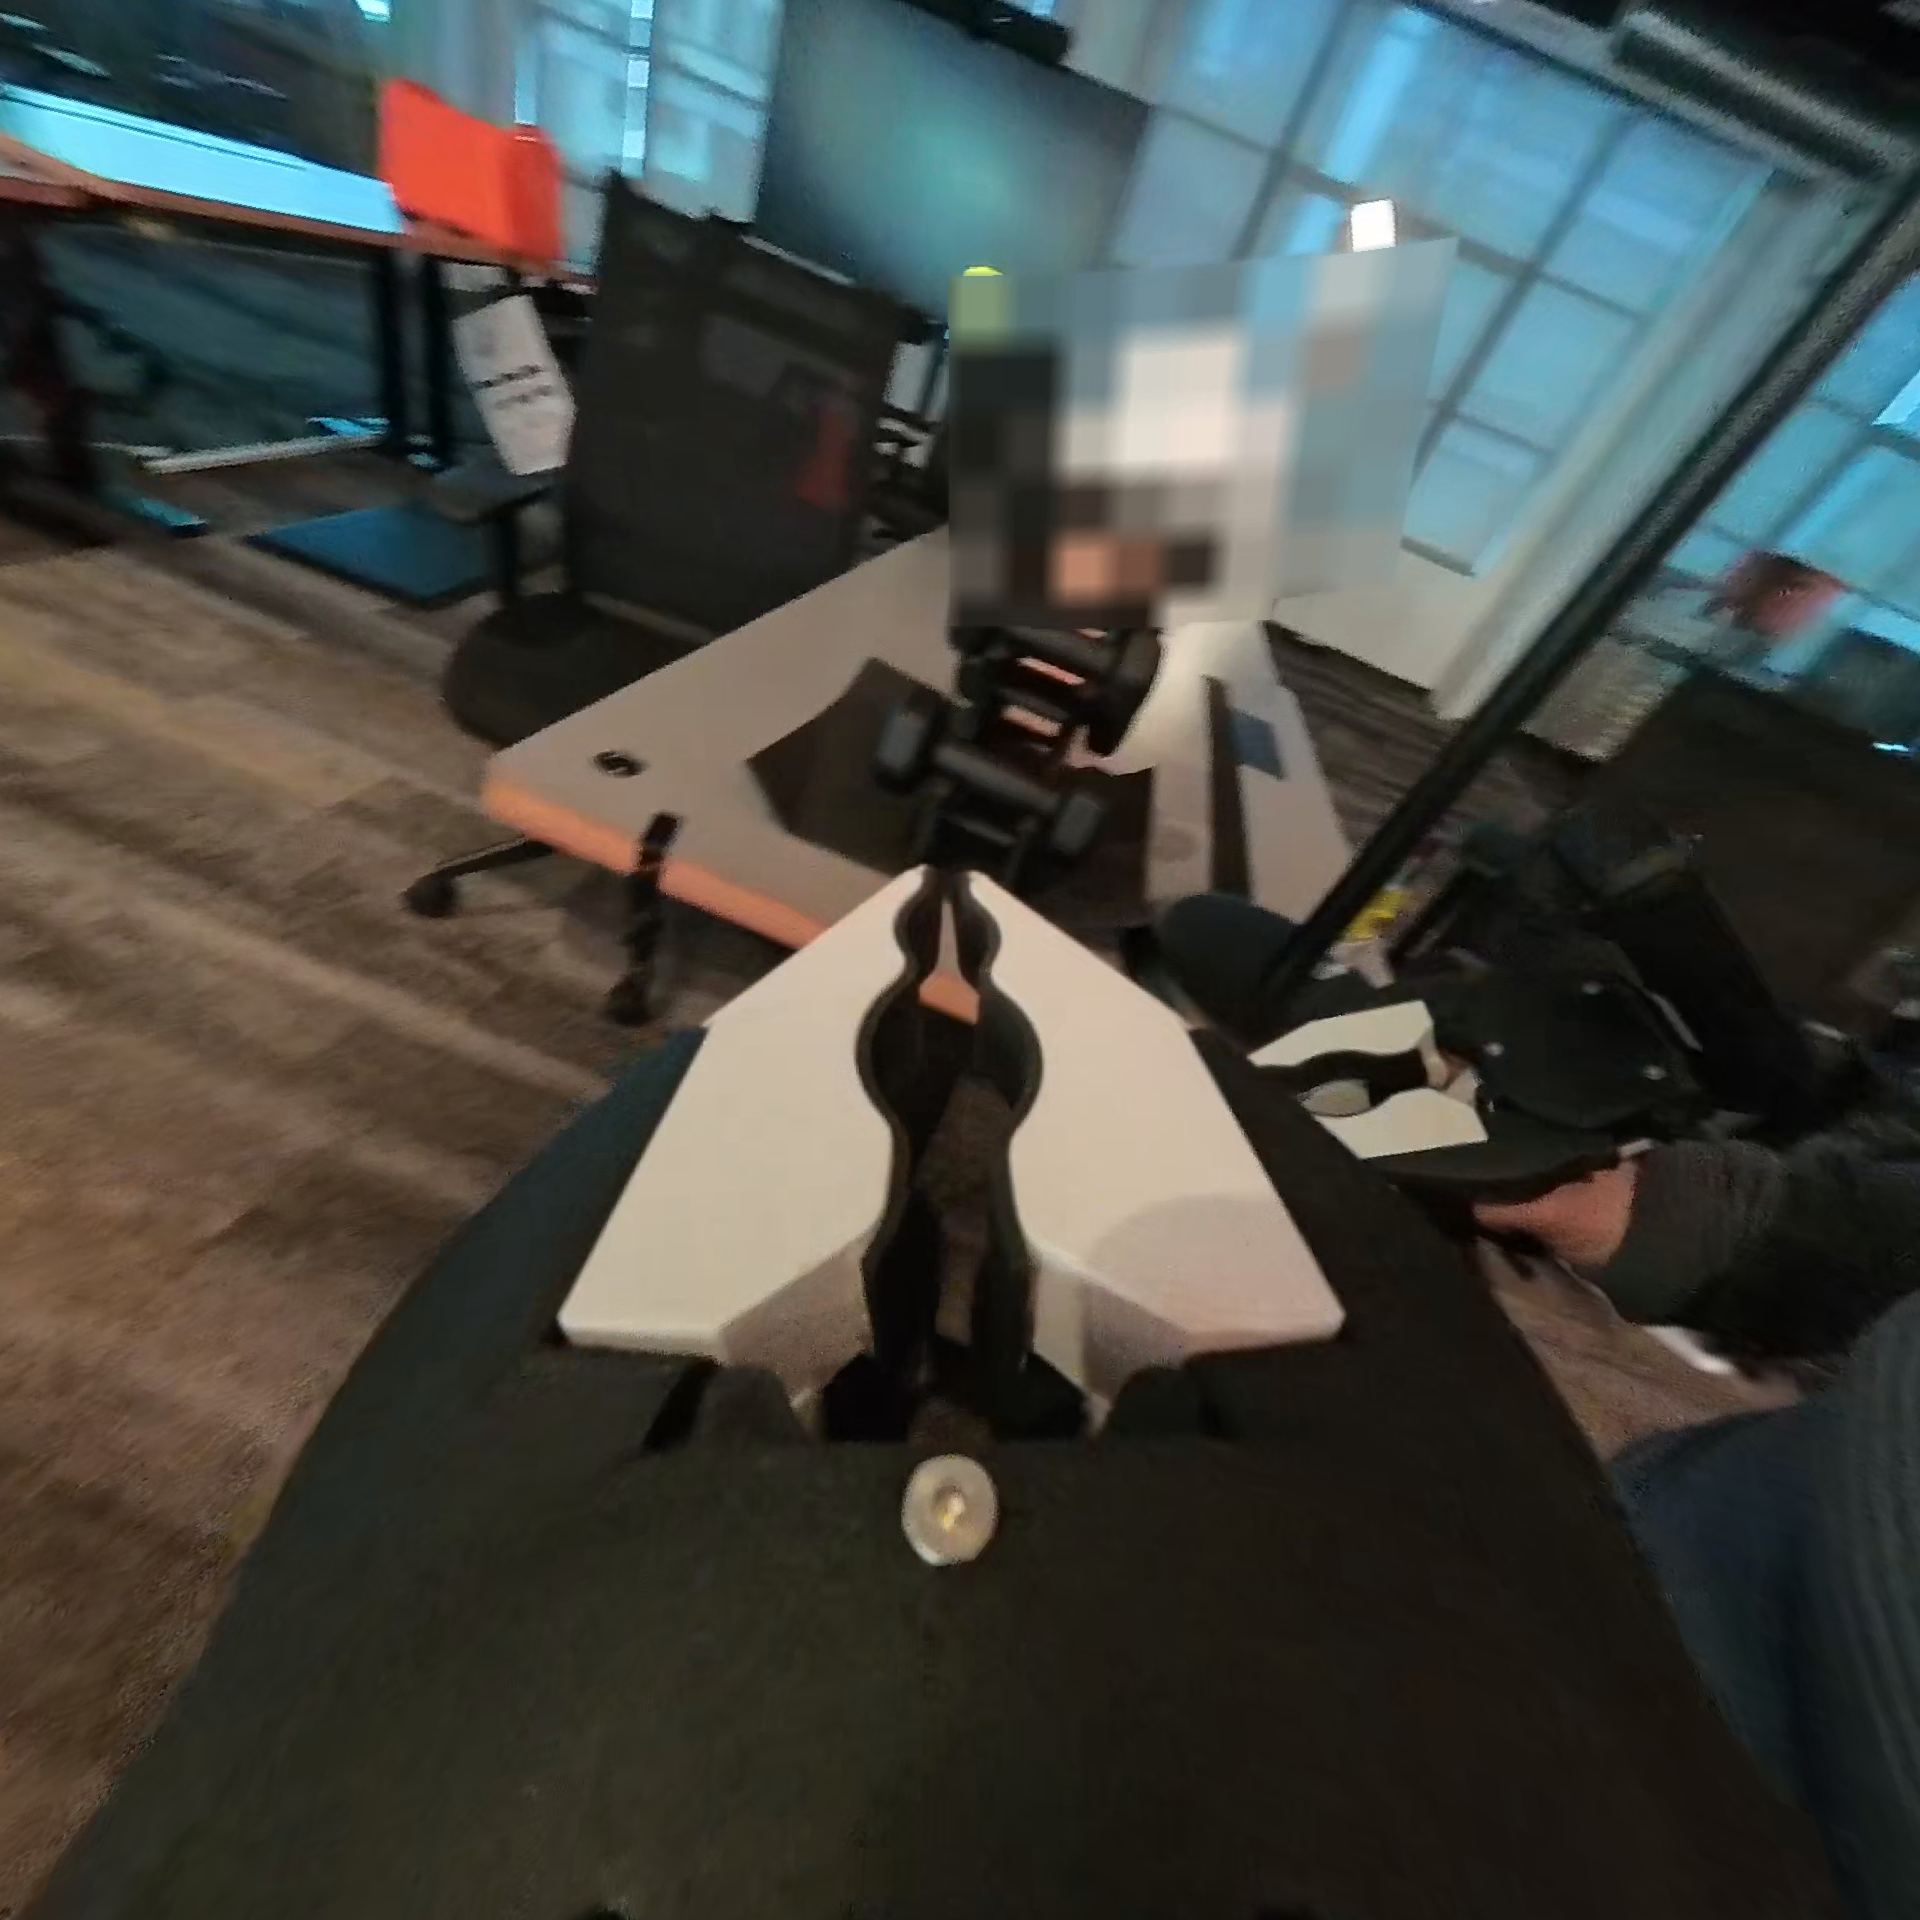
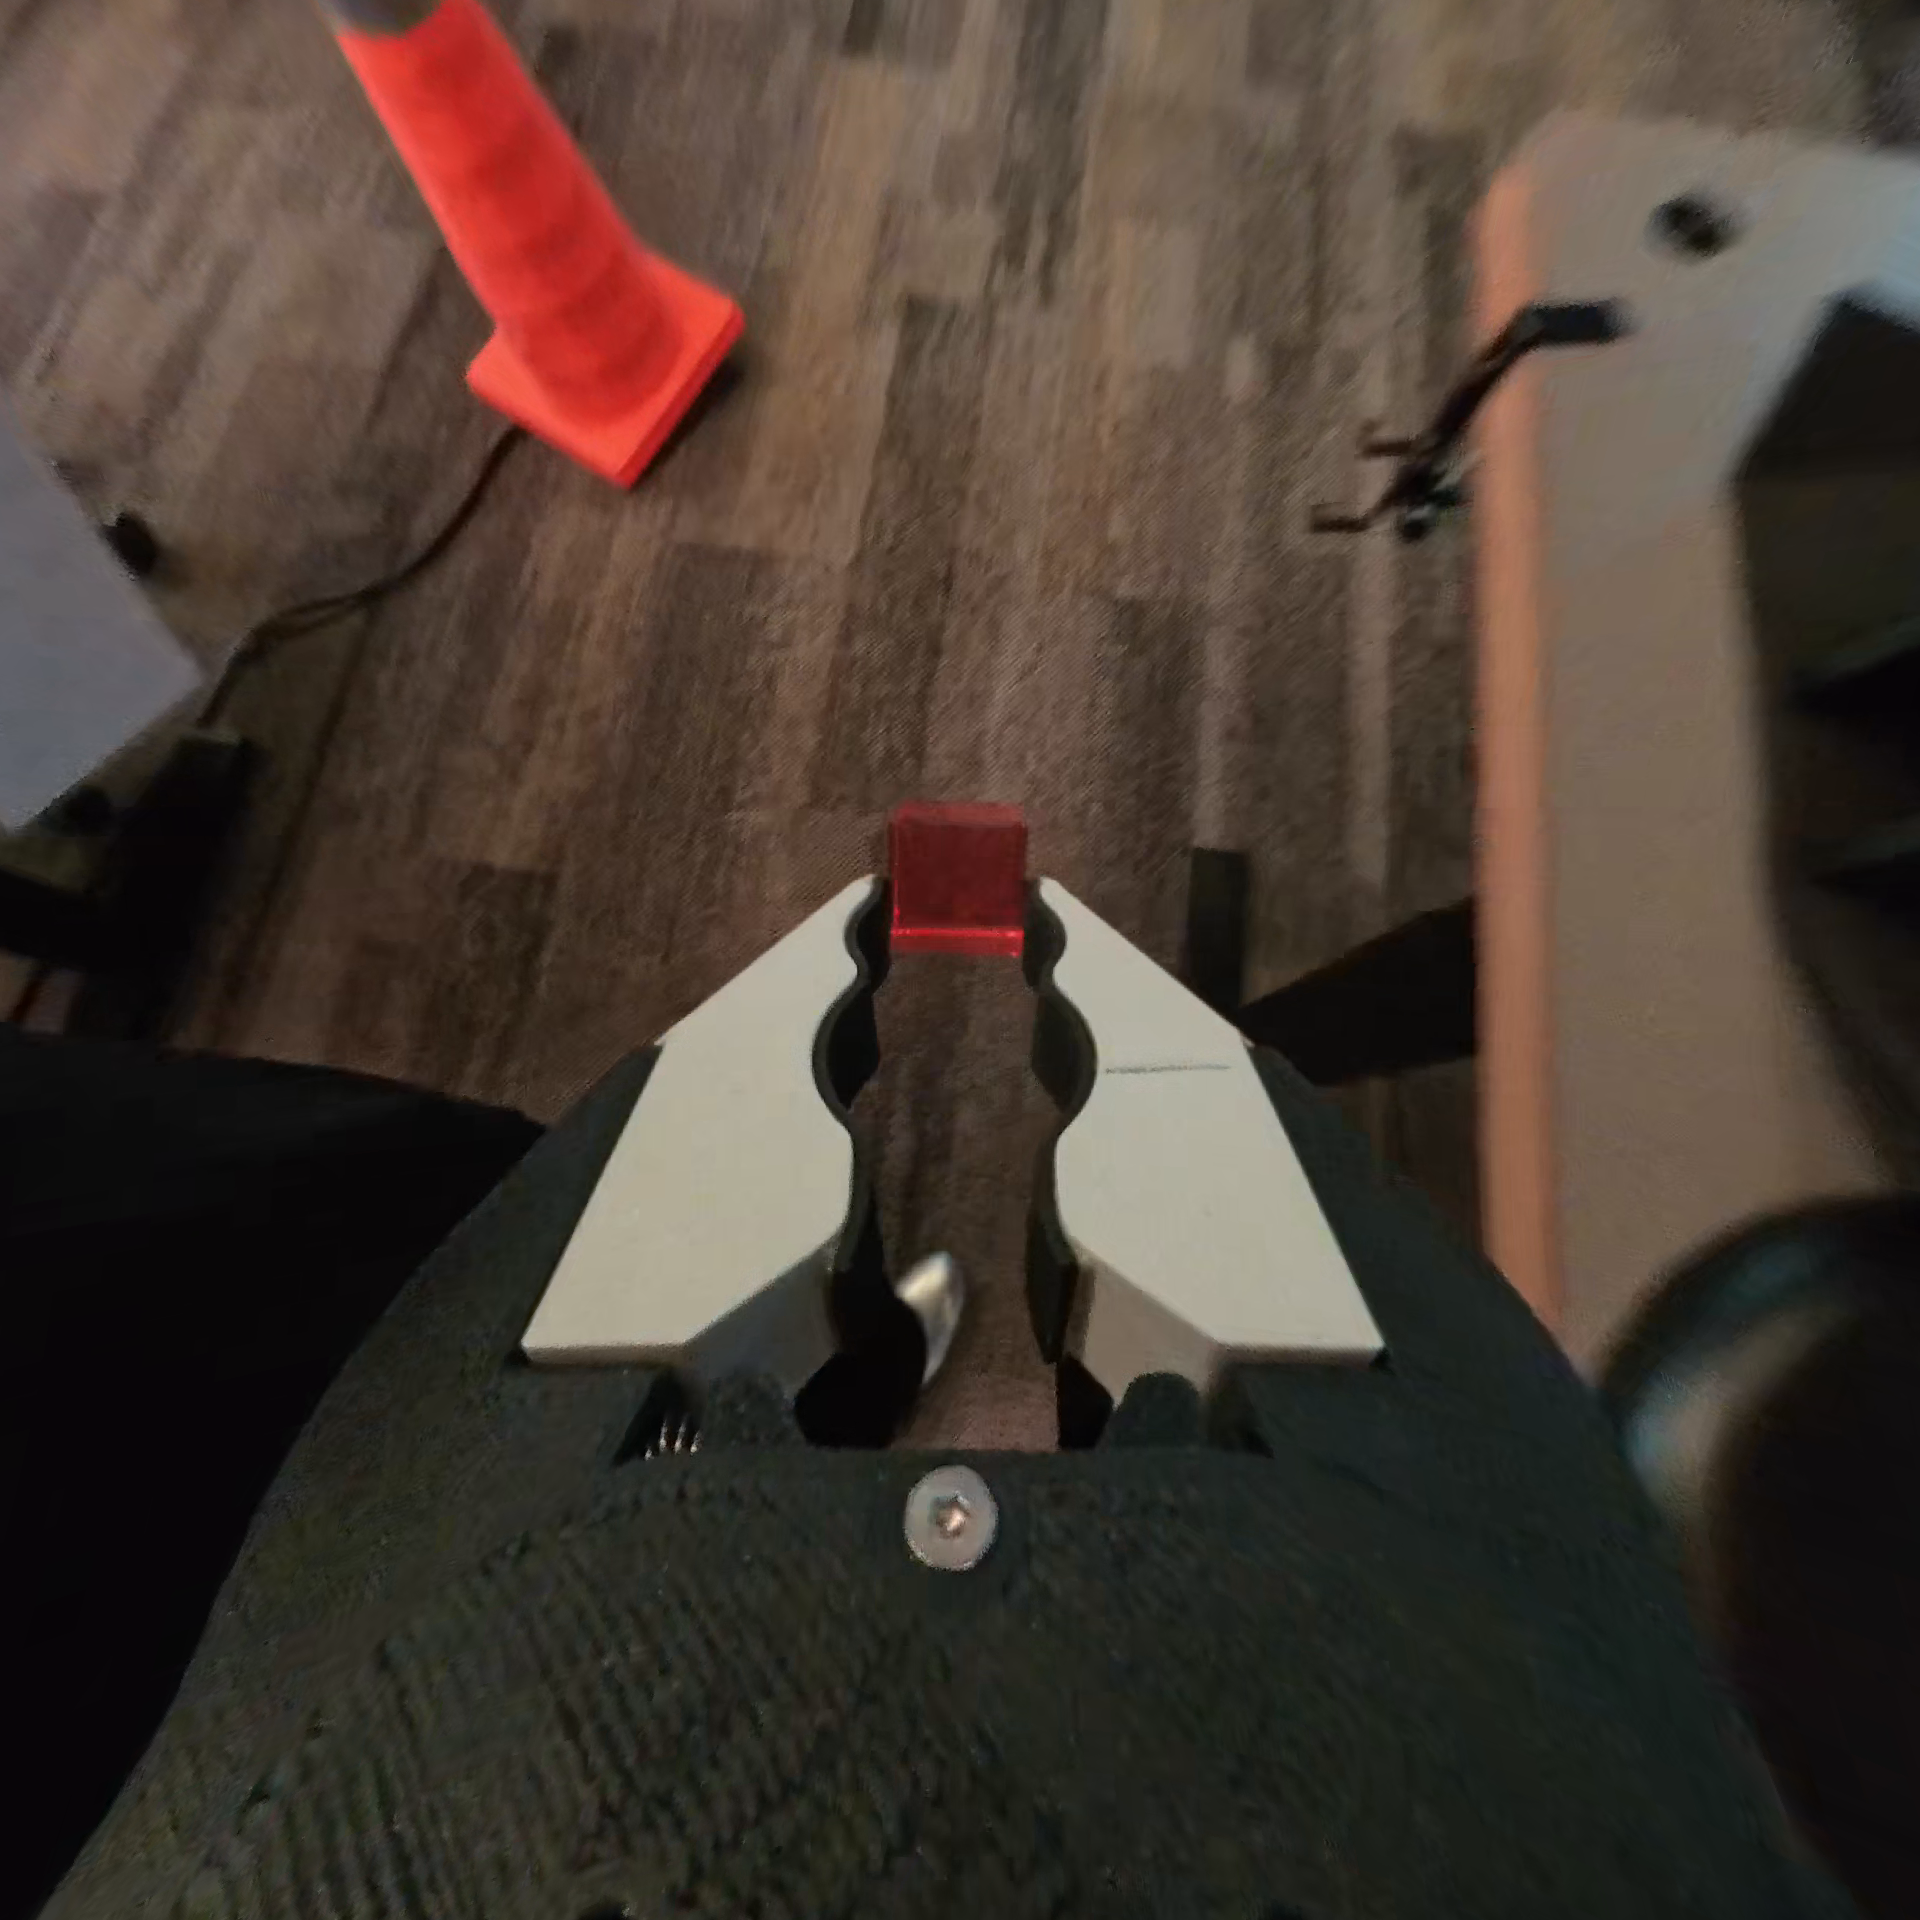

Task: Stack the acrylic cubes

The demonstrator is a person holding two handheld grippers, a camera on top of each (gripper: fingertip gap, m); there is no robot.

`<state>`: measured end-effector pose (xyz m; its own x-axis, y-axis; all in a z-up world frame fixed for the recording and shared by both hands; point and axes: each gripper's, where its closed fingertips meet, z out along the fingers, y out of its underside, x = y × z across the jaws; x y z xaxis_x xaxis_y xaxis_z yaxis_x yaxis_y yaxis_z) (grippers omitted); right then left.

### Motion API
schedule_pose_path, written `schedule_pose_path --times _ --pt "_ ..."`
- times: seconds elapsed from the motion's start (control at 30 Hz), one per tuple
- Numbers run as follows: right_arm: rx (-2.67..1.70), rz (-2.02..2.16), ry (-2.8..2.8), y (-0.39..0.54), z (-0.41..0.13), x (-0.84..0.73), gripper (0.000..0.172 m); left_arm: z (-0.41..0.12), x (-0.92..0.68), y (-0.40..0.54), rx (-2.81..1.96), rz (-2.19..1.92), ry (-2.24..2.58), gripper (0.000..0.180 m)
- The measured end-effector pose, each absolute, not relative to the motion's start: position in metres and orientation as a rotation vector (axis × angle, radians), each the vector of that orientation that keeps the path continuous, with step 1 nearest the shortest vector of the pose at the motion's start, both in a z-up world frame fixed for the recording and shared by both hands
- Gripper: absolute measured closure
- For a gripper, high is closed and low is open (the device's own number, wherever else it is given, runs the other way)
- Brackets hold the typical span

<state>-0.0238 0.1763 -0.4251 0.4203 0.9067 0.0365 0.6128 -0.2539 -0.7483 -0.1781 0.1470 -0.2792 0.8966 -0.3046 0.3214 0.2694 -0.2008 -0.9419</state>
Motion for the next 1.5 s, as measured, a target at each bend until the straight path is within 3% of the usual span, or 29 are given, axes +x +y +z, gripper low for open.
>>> schedule_pose_path --times 0.33,0.53,0.93,1.5 --pt "-1.981 0.279 -0.741 0.209 -0.325 0.184 0.148 -0.255 -0.077 0.208 -1.662 -0.61 0.296 0.18" --pt "-1.983 0.331 -0.828 0.266 -0.291 0.279 0.148 -0.252 -0.04 0.241 -1.649 -0.55 0.246 0.18" --pt "-2.083 0.573 -1.517 0.366 -0.335 0.322 0.149 -0.245 0.041 0.266 -1.627 -0.437 0.224 0.18" --pt "-2.074 0.508 -1.972 0.385 -0.362 0.317 0.148 -0.262 0.06 0.249 -1.67 -0.324 0.086 0.18"
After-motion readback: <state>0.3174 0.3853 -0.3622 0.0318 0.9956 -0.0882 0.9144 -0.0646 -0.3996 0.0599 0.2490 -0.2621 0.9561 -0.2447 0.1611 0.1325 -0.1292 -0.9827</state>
